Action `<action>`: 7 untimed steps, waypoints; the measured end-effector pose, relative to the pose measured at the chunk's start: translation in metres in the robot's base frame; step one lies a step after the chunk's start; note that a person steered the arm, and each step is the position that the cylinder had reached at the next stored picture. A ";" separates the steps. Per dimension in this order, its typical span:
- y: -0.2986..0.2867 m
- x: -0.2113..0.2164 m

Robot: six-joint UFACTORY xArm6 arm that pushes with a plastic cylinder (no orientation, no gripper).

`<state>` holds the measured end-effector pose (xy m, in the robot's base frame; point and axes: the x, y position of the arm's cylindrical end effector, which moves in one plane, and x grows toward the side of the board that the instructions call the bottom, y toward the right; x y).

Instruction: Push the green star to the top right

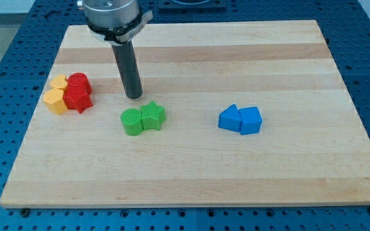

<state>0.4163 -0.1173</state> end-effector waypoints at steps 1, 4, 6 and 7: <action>-0.006 0.025; -0.048 0.084; 0.021 0.081; 0.054 0.075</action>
<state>0.4912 -0.0635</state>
